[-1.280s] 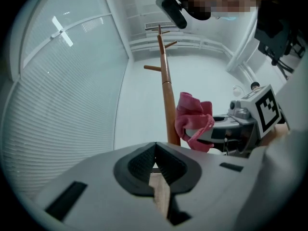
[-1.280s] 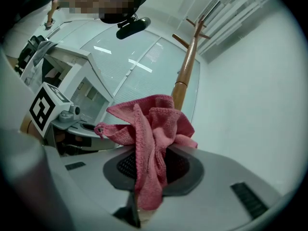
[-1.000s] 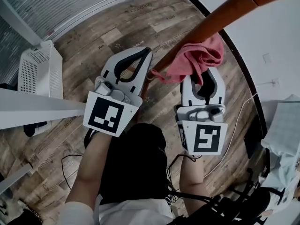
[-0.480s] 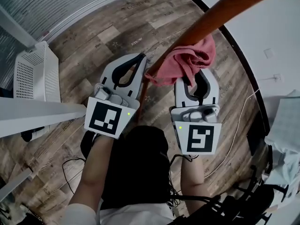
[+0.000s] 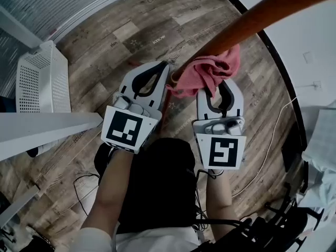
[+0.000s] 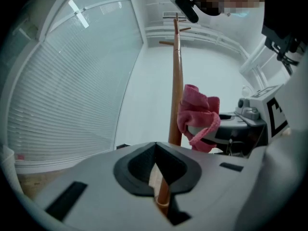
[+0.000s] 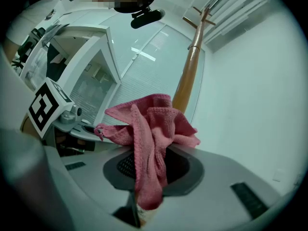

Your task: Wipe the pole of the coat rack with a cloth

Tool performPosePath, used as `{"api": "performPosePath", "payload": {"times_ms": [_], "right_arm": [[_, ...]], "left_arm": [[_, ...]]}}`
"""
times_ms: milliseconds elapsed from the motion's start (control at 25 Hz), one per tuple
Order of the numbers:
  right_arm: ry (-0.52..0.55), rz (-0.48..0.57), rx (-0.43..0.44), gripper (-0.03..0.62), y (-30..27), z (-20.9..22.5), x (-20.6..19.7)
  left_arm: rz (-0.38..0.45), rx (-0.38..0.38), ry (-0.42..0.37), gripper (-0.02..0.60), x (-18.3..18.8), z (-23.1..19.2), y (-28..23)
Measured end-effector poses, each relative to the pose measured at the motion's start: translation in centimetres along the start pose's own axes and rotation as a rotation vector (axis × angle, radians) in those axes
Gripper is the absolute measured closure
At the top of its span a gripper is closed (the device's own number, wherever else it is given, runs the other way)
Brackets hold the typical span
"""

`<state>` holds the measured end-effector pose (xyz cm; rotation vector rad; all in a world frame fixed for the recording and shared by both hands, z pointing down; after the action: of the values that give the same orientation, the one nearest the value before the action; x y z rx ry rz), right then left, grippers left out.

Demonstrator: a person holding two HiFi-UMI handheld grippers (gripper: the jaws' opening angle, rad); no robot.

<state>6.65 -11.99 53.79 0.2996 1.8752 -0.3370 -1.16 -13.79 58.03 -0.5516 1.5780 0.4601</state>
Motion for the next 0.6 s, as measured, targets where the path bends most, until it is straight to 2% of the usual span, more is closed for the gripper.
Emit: {"api": "performPosePath", "payload": {"times_ms": [280, 440, 520, 600], "right_arm": [[0.01, -0.031, 0.01, 0.496, -0.6, -1.2, -2.3], [0.01, -0.052, 0.025, 0.496, -0.8, -1.9, -3.9], [0.005, -0.056, 0.032, 0.494, -1.0, -2.2, -4.7], [0.003, -0.059, 0.039, 0.494, -1.1, -2.5, -5.4]], "left_arm": [[-0.076, -0.008, -0.001, 0.568, -2.4, -0.1, 0.0], [-0.097, 0.001, -0.026, 0.568, -3.1, -0.1, 0.0], [-0.091, 0.008, -0.037, 0.568, -3.0, -0.2, 0.1], [-0.048, 0.008, -0.039, 0.568, -2.3, -0.2, 0.1]]}}
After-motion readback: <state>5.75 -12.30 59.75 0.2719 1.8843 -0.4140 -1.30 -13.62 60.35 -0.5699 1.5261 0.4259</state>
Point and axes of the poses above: the fingertips, and each gripper's own axes: y backward along the fingers, z to its right, x out of its top, the point moved 1 cm from there along y, backward along the fingers, and after that the axes turned 4 degrees about -z, right-handed, at the moved point
